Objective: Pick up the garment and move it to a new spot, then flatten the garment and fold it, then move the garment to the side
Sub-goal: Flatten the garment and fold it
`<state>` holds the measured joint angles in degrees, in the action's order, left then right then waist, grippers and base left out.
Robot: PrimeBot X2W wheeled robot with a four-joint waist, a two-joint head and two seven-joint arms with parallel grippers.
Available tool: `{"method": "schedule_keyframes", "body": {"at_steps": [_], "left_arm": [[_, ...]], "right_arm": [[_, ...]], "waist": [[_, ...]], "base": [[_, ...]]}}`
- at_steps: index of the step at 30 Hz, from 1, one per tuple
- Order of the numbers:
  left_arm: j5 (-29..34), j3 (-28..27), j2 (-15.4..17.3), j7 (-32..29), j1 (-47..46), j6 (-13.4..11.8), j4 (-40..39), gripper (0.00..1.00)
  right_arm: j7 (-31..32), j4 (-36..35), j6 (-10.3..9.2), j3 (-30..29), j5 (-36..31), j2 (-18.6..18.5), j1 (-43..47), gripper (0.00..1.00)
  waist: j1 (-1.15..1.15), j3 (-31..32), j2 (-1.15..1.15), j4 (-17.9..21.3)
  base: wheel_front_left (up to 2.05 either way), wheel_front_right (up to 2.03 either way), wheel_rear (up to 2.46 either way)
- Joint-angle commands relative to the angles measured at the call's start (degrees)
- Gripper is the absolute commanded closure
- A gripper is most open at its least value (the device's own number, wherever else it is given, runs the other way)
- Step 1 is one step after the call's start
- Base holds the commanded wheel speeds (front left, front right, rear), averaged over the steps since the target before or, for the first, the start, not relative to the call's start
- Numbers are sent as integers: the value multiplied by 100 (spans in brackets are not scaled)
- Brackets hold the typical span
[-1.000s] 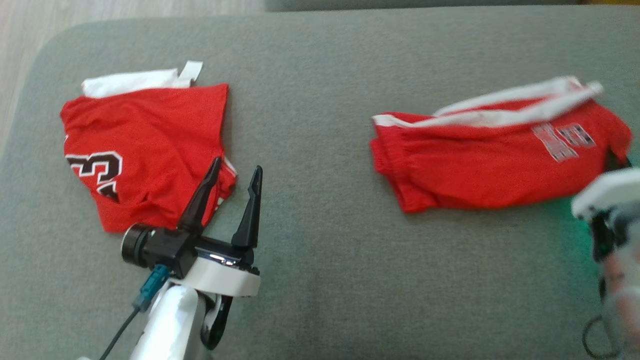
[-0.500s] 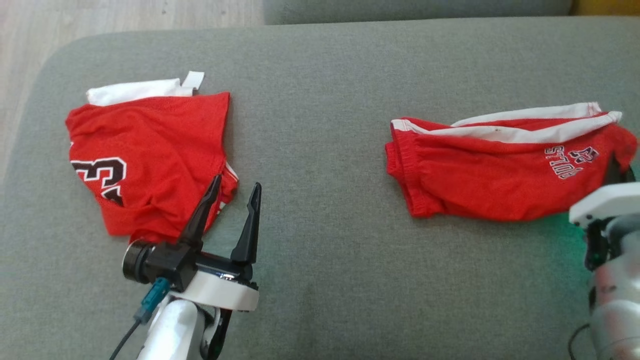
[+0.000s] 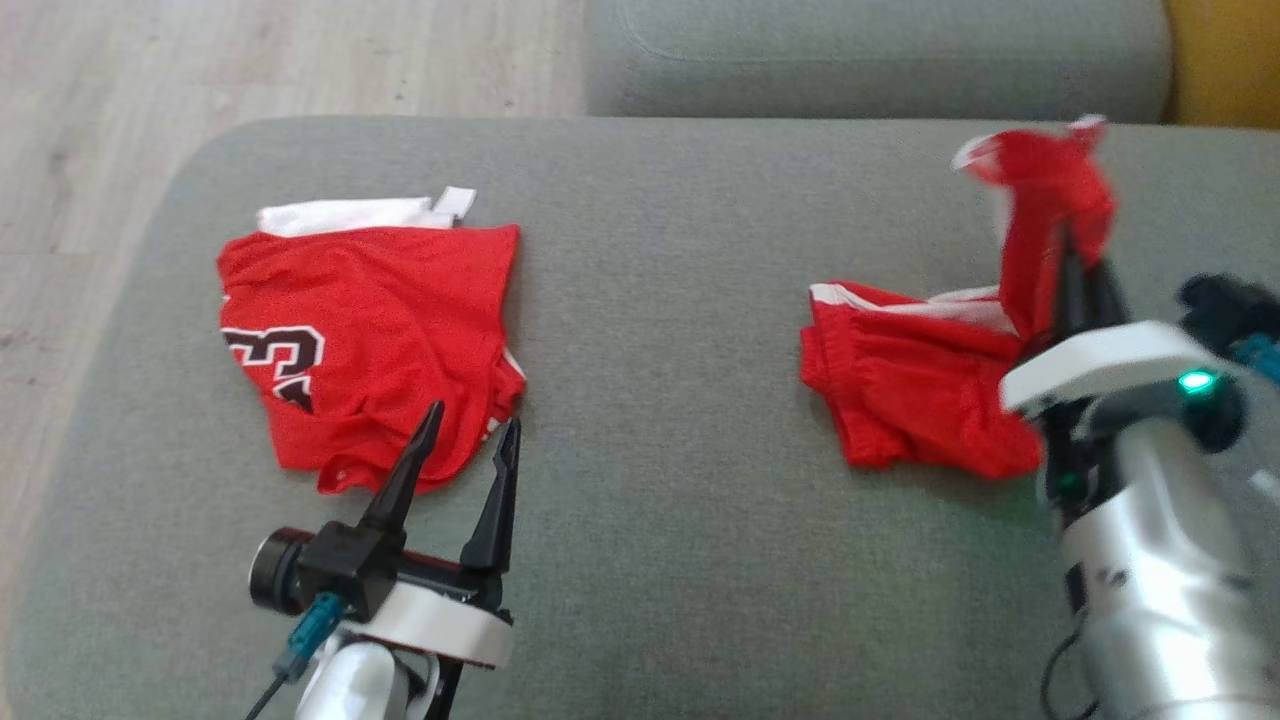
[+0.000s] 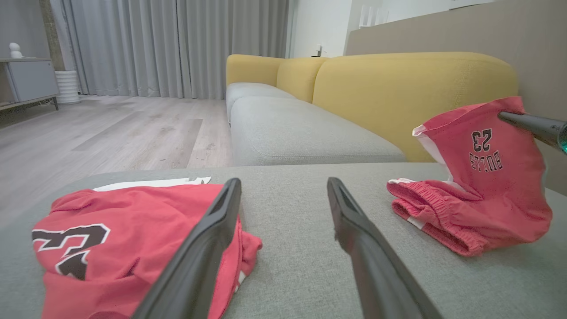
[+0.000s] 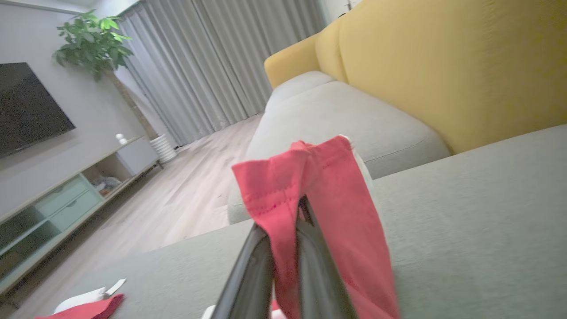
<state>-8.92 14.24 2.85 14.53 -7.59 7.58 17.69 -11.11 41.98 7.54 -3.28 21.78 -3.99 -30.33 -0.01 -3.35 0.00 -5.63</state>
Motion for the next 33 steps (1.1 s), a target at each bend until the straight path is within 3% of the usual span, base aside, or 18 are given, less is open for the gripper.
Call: {"method": "schedule_keyframes", "body": {"at_steps": [1, 9, 21, 22, 23, 29, 33], "left_arm": [[-1, -261, 22, 47, -103, -11, -158, 0], [-5, -285, 29, 47, -1, -10, -112, 0], [-22, -340, 54, 47, 30, -10, -112, 0], [-24, -339, 54, 47, 26, -10, -114, 0], [-28, -336, 53, 47, 21, -9, -117, 0], [-59, -283, 46, 47, -2, -9, -146, 0], [-115, -248, 35, 47, -37, -9, -237, 0]], "right_arm": [[25, -287, -5, 345, 210, 100, -7, 100], [97, -481, -5, 1544, 879, 110, 400, 100], [179, 642, -5, 2909, -450, -220, 565, 97], [146, 731, -5, 2931, -580, -230, 542, 15], [110, 812, -5, 2922, -679, -225, 524, 0], [-126, 995, -5, 2666, -1138, -183, 455, 0], [-330, 614, -5, 2159, -1140, -121, 563, 0]], "waist": [[1, 78, 0, -87], [1, 160, 0, -270], [1, 198, 0, -210], [1, 201, 0, -174], [1, 206, 0, -138], [1, 257, 0, 145], [1, 275, 0, 357]], "base": [[0, 0, 0], [0, 0, 0], [0, 0, 0], [0, 0, 0], [0, 0, 0], [0, 0, 0], [0, 0, 0]]}}
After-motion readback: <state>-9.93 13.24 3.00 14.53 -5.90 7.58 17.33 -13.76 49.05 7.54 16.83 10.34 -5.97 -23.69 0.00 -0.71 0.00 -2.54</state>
